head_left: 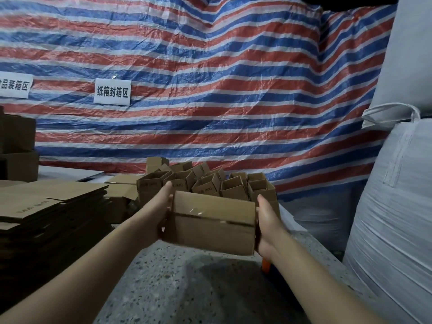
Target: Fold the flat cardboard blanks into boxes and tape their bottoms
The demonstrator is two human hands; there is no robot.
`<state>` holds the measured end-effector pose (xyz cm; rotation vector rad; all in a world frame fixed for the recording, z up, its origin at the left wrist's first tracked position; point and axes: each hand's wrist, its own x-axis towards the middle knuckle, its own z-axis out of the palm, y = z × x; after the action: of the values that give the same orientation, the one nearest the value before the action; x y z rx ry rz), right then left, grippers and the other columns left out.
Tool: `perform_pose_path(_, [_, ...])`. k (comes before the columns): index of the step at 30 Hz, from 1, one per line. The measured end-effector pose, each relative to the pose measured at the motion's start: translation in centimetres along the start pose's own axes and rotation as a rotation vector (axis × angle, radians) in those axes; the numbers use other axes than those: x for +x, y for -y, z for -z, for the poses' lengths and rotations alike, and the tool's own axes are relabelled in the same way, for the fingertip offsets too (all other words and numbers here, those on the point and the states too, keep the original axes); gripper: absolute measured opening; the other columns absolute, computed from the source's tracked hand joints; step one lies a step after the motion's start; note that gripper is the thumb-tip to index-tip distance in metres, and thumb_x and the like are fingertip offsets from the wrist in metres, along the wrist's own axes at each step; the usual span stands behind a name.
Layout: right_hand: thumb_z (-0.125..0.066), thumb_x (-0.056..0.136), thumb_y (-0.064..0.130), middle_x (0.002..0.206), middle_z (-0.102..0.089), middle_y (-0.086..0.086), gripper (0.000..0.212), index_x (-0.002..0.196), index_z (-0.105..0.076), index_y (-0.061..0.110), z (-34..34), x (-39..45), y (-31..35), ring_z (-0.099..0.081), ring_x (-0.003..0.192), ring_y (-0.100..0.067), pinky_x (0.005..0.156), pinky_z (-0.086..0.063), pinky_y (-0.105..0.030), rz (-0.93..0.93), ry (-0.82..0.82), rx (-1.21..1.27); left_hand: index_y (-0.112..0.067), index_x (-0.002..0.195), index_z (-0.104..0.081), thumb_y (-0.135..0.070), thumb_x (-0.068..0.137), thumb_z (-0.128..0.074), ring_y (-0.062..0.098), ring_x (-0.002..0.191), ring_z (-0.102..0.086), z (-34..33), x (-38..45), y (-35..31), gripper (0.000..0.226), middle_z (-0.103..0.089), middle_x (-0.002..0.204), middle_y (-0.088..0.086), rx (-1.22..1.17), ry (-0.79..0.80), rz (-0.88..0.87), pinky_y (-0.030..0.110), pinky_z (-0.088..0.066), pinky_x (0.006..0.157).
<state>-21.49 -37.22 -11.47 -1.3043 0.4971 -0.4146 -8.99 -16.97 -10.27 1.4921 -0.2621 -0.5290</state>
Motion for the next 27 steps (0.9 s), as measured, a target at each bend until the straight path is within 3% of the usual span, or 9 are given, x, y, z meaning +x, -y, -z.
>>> perform_pose_path(4, [-0.032,0.098,0.071,0.099,-0.077,-0.017,0.069,0.110,-0.075,0.018,0.2,0.1,-1.7,-0.076,0.085,-0.036,0.064,-0.061,-0.047,-0.006,0.007,0.168,-0.028,0.109,-0.066,-0.063,0.098,-0.036,0.030,0.110,-0.060,-0.5,-0.4,1.4,0.048,-0.065,0.117,0.006,-0.075,-0.014,-0.130,0.057,-0.045,0.102])
perform_pose_path(8, [-0.040,0.099,0.063,0.107,-0.076,-0.016,0.058,0.122,-0.070,0.019,0.6,0.0,-2.7,-0.075,0.095,-0.030,0.069,-0.061,-0.042,0.086,0.131,0.136,-0.021,0.133,-0.056,-0.062,0.097,-0.038,0.031,0.122,-0.056,-0.6,-0.5,2.5,0.057,-0.058,0.136,0.010,-0.195,-0.052,-0.122,0.054,-0.044,0.104])
perform_pose_path(12, [-0.049,0.099,0.050,0.125,-0.067,-0.005,0.053,0.147,-0.044,0.028,0.3,-0.7,-3.8,-0.070,0.105,-0.022,0.072,-0.060,-0.031,0.285,0.135,-0.051,-0.015,0.105,-0.063,-0.077,0.085,-0.040,0.032,0.074,-0.074,0.4,-0.5,3.8,0.069,-0.075,0.093,0.017,-0.199,0.016,0.027,0.036,-0.057,0.058])
perform_pose_path(13, [-0.050,0.099,0.047,0.129,-0.063,0.000,0.055,0.150,-0.037,0.033,0.1,-0.8,-4.2,-0.067,0.109,-0.019,0.072,-0.060,-0.028,0.320,0.127,-0.108,-0.017,0.102,-0.061,-0.079,0.081,-0.042,0.031,0.070,-0.074,0.5,-0.5,4.1,0.068,-0.075,0.092,0.017,-0.162,0.008,0.039,0.034,-0.057,0.055])
perform_pose_path(16, [-0.055,0.099,0.040,0.129,-0.053,0.016,0.053,0.142,-0.026,0.051,0.0,-0.8,-5.4,-0.061,0.115,-0.013,0.074,-0.058,-0.024,0.370,0.128,-0.144,-0.019,0.110,-0.060,-0.080,0.073,-0.048,0.031,0.082,-0.075,0.7,0.0,5.4,0.072,-0.072,0.102,0.012,-0.108,-0.005,0.021,0.038,-0.058,0.066])
perform_pose_path(18, [-0.059,0.099,0.032,0.124,-0.048,0.024,0.055,0.135,-0.024,0.056,0.3,-0.4,-6.0,-0.056,0.116,-0.009,0.076,-0.057,-0.024,0.371,0.116,-0.159,-0.028,0.130,-0.052,-0.074,0.077,-0.051,0.029,0.107,-0.066,0.9,0.2,6.2,0.070,-0.060,0.123,0.001,-0.057,0.030,-0.056,0.040,-0.054,0.082])
perform_pose_path(21, [-0.064,0.097,0.021,0.123,-0.046,0.023,0.062,0.133,-0.025,0.054,0.8,0.0,-7.0,-0.054,0.111,-0.004,0.070,-0.056,-0.020,0.374,0.085,-0.255,-0.050,0.134,-0.033,-0.062,0.070,-0.068,0.014,0.103,-0.058,1.6,-0.2,7.3,0.074,-0.047,0.133,-0.005,0.016,0.080,-0.186,0.032,-0.052,0.078])
perform_pose_path(24, [-0.066,0.096,0.016,0.148,-0.044,0.009,0.073,0.149,-0.024,0.043,1.0,0.2,-8.5,-0.048,0.131,-0.015,0.099,-0.053,-0.036,0.363,0.033,-0.415,-0.044,0.139,-0.031,-0.065,0.046,-0.089,0.028,0.131,-0.047,2.8,0.1,8.6,0.112,-0.038,0.151,0.005,0.027,0.082,-0.245,0.049,-0.043,0.106])
perform_pose_path(27, [-0.065,0.096,0.016,0.157,-0.033,0.007,0.079,0.156,-0.017,0.036,1.1,0.3,-10.3,-0.031,0.145,-0.017,0.116,-0.033,-0.042,0.337,-0.018,-0.558,-0.040,0.155,-0.015,-0.064,0.028,-0.091,0.028,0.141,-0.035,3.3,0.3,9.6,0.150,-0.028,0.159,0.002,0.091,0.145,-0.300,0.053,-0.033,0.114])
